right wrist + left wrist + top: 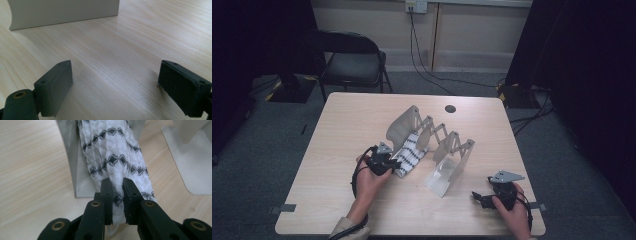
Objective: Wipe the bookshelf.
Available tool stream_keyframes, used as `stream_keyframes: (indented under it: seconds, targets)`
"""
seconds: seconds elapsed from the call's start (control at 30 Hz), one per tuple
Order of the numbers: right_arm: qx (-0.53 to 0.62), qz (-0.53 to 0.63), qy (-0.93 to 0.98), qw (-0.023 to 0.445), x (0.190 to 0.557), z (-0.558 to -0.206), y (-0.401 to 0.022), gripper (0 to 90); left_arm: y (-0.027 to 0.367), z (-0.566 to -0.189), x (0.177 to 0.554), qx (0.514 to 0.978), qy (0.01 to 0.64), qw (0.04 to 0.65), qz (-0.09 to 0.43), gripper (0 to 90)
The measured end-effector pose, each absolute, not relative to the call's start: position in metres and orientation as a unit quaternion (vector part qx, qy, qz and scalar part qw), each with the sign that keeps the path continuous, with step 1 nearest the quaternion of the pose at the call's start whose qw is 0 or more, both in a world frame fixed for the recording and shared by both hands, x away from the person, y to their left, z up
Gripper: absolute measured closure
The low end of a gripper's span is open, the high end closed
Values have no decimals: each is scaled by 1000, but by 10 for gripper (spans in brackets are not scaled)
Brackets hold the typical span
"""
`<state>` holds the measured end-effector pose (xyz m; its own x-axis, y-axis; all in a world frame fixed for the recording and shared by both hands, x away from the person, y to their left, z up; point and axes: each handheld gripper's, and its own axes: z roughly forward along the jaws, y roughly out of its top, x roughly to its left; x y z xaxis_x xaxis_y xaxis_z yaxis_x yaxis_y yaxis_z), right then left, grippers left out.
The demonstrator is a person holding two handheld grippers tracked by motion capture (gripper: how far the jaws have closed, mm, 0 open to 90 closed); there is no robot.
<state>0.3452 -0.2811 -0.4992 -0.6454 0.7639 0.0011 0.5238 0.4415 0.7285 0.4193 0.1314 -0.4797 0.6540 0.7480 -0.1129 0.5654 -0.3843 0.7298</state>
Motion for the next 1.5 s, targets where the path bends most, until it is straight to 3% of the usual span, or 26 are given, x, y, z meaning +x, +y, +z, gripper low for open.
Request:
stream_keyframes:
  seconds: [0.63,1.2,1.5]
  targets:
    - [386,360,833,167,345,-499,-281,115,125,-486,430,820,412,380,117,789]
    - [386,360,833,166,345,-499,-281,115,165,-482,389,822,422,362,121,790]
    - [385,360,833,167,345,-499,-281,115,153,-477,397,821,415,369,130,790]
